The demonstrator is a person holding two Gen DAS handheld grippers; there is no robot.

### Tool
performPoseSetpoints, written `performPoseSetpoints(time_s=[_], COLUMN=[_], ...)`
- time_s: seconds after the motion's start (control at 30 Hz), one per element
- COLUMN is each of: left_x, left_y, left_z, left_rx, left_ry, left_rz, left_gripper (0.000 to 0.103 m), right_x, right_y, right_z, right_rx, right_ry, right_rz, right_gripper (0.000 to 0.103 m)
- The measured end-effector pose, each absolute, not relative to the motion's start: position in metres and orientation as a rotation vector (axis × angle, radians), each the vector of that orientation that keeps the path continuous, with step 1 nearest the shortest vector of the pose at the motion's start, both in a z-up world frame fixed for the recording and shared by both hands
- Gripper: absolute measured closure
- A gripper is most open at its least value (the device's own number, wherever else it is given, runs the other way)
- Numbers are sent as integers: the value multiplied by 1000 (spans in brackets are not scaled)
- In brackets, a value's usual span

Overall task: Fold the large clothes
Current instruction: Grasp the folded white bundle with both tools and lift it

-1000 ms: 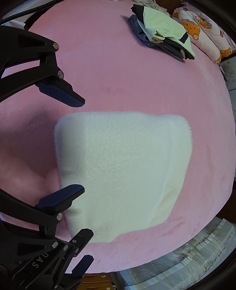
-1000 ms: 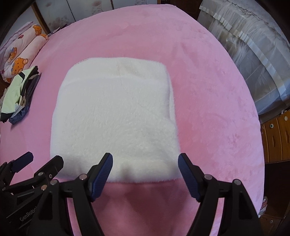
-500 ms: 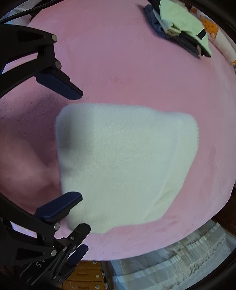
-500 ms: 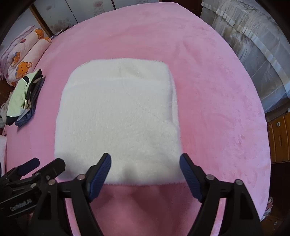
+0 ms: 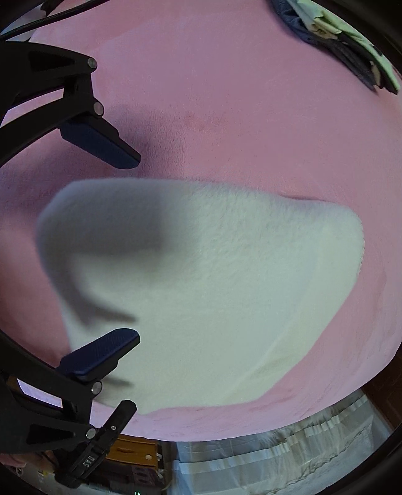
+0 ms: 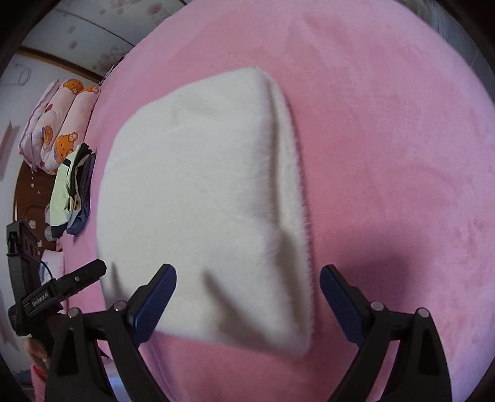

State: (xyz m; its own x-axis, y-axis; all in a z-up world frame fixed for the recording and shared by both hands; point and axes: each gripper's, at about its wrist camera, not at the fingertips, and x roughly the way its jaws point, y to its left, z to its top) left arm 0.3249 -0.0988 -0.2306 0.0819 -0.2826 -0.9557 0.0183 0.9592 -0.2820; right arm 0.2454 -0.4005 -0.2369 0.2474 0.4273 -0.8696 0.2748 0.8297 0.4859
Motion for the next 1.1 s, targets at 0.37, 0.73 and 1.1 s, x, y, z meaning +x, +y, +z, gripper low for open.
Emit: performPoseSetpoints(time_s=[0.37,0.73,1.1], left_x=[335,346,337], left_y=[-98,-89,-95], left_z=[-265,-297,-298], left_rx=[-290,-409,-455], left_ry=[1516,1536,1445], left_rz=[-313,-432,-407], left_gripper=[0,0,0], right_x=[263,285,278], right_y=[-416,-405,-405], right_z=[-294,-315,-312], right_rx=[818,865,959], right_ry=[1353,1374,1330], right_rz=[282,405,392], right_gripper=[9,8,36])
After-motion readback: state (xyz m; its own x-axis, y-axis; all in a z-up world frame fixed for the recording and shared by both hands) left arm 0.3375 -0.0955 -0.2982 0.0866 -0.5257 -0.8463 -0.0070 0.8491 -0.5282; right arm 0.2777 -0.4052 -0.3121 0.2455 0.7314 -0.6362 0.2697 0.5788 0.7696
